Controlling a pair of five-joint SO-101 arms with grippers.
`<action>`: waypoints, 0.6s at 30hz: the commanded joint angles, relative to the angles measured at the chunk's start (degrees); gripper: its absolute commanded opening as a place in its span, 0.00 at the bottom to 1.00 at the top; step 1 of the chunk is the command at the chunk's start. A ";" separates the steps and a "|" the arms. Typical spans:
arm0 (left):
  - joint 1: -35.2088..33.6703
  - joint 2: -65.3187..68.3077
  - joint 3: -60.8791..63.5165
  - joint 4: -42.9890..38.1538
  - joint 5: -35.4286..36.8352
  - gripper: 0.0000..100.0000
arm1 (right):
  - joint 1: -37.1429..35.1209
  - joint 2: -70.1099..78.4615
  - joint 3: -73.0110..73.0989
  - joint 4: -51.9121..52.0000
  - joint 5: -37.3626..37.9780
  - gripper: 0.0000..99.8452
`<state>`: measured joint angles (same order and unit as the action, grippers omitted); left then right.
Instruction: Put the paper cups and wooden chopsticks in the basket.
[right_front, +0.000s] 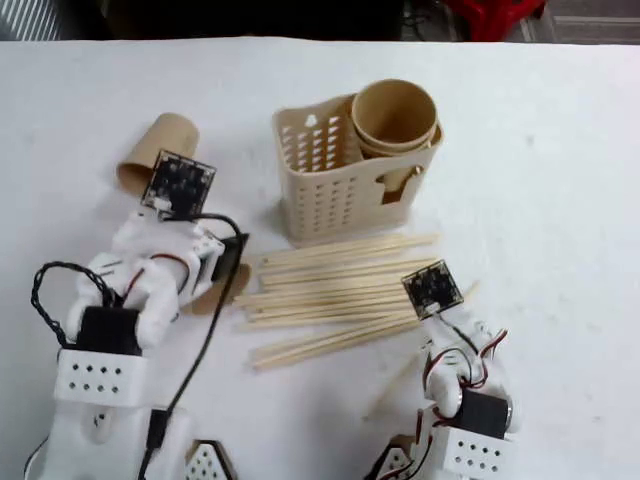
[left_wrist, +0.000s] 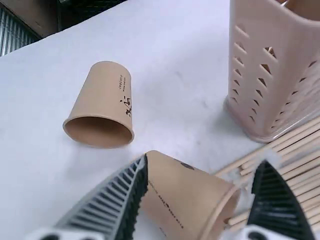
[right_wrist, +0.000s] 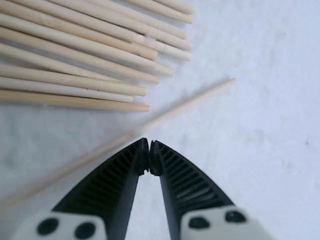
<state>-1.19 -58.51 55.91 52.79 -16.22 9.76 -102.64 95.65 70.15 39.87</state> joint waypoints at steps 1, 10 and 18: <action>0.57 0.31 -1.67 1.93 -4.66 0.33 | -0.04 -0.48 0.62 0.13 0.70 0.02; -7.34 0.31 10.20 -2.90 -19.08 0.33 | -0.04 -0.48 0.62 0.13 0.70 0.02; -7.87 0.31 17.41 -12.22 -20.40 0.33 | -0.04 -0.48 0.62 0.13 0.70 0.02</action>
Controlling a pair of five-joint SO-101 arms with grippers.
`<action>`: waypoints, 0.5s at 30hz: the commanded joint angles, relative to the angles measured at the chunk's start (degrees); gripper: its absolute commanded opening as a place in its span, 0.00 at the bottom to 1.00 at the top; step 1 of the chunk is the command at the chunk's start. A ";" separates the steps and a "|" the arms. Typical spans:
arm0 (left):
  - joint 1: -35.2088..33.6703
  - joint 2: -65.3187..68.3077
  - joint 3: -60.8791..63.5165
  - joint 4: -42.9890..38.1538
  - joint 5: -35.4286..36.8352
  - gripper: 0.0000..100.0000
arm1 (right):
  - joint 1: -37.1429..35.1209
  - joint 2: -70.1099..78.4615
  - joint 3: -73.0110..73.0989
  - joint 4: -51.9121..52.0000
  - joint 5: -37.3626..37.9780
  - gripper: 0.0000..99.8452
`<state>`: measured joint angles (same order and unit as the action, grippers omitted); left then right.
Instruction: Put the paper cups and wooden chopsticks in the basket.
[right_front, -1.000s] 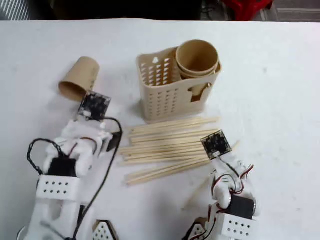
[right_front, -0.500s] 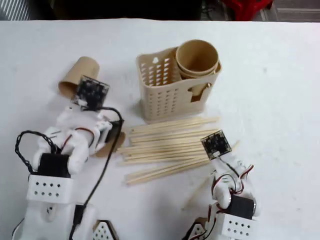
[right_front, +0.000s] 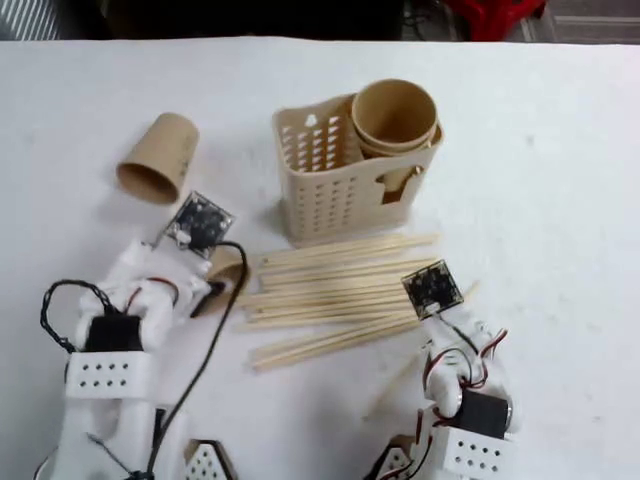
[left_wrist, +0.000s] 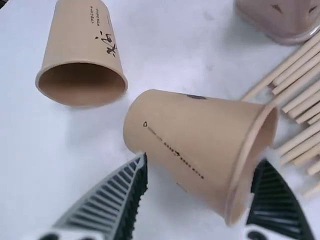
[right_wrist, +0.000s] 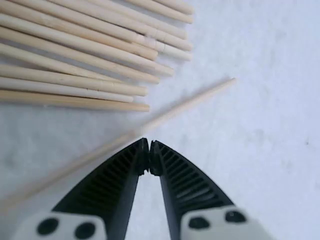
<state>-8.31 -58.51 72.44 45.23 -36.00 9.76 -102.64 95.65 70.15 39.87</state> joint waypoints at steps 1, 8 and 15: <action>-0.75 0.31 1.76 -5.98 -0.62 0.33 | 0.04 -0.48 0.62 0.13 0.70 0.02; -5.23 0.31 -0.62 -10.73 -0.09 0.33 | 0.04 -0.48 0.62 0.22 0.70 0.02; -11.91 0.31 -4.92 -11.16 -0.09 0.33 | 0.04 -0.48 0.62 0.22 0.70 0.02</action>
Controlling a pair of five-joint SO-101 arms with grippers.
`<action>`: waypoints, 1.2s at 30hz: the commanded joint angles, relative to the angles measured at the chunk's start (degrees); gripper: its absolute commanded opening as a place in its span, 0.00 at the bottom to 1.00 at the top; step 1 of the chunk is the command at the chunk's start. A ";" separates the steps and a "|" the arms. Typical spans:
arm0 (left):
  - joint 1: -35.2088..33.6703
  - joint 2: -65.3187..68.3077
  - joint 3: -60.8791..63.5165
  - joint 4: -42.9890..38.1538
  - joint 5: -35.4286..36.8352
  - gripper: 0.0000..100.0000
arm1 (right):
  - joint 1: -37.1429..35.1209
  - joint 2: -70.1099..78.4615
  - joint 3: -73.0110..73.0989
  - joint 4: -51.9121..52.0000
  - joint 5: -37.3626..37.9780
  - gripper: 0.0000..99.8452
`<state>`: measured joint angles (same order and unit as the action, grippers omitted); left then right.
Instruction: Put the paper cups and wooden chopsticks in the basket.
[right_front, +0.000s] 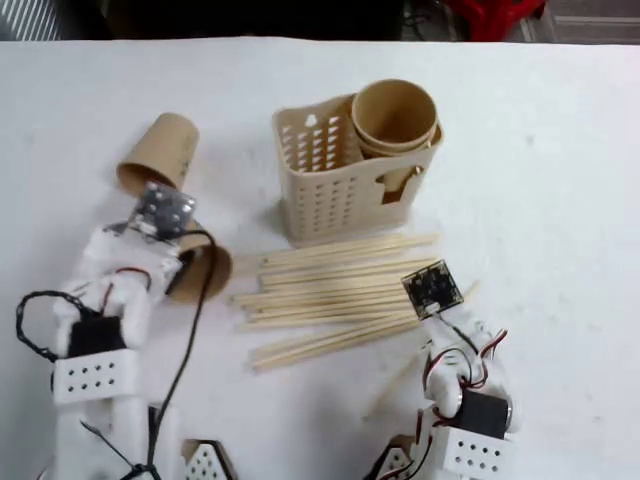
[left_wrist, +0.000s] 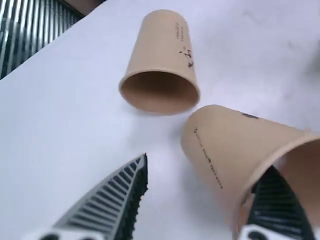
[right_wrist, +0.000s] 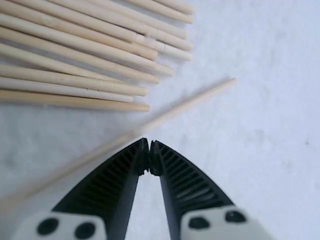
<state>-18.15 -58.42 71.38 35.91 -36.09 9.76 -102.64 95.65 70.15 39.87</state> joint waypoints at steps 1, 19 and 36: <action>-2.33 0.22 -4.31 -1.85 0.09 0.33 | 0.04 -0.48 0.62 0.22 0.70 0.02; -2.42 39.25 -33.32 -1.67 7.74 0.33 | 0.13 -0.48 0.62 0.22 0.70 0.02; -2.33 51.38 -57.41 30.42 10.20 0.03 | 0.04 -0.48 0.62 0.22 0.70 0.02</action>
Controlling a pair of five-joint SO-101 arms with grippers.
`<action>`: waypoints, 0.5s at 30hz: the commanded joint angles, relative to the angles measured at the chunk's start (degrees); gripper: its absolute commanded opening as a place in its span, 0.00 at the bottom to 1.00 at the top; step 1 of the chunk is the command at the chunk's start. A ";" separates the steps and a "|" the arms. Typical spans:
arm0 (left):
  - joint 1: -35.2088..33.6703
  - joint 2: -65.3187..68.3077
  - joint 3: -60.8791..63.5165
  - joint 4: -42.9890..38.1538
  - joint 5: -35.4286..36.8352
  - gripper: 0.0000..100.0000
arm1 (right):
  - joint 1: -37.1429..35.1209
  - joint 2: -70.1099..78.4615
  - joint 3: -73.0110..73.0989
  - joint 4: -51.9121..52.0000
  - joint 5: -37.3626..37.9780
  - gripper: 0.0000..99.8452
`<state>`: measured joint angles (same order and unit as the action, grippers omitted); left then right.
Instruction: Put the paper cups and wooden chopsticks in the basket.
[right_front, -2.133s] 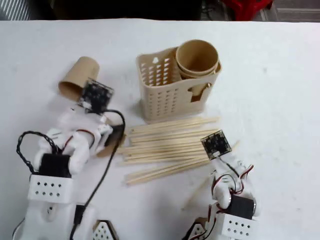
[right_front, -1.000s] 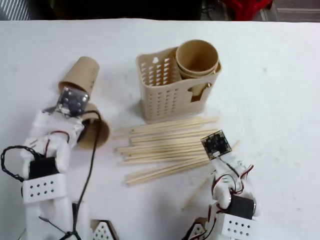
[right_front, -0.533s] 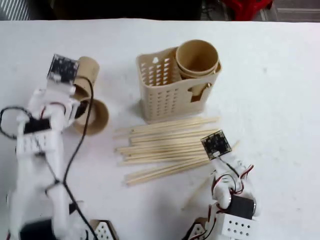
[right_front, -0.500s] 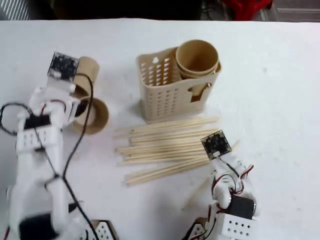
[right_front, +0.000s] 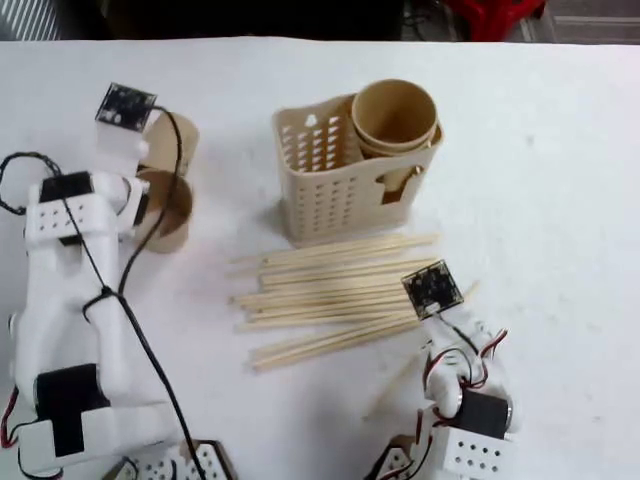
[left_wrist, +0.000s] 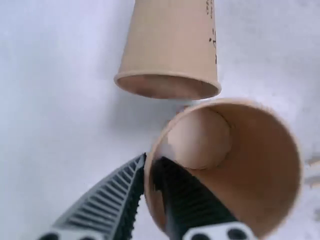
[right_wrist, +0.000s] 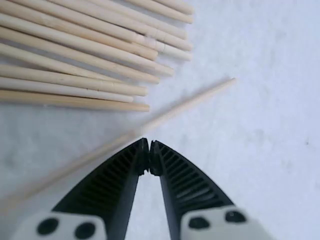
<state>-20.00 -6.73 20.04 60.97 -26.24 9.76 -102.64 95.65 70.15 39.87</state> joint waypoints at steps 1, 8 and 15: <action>-0.40 -0.31 -7.47 7.38 0.35 0.03 | 0.13 -0.48 0.62 0.22 0.70 0.02; -0.57 -0.31 -17.32 19.43 0.70 0.03 | 0.22 -0.48 0.62 0.22 0.70 0.02; -0.57 0.13 -18.11 26.02 1.76 0.03 | 0.22 -0.48 0.62 0.31 0.70 0.02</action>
<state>-20.00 -6.55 2.55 86.02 -25.71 9.76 -102.64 95.65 70.15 39.87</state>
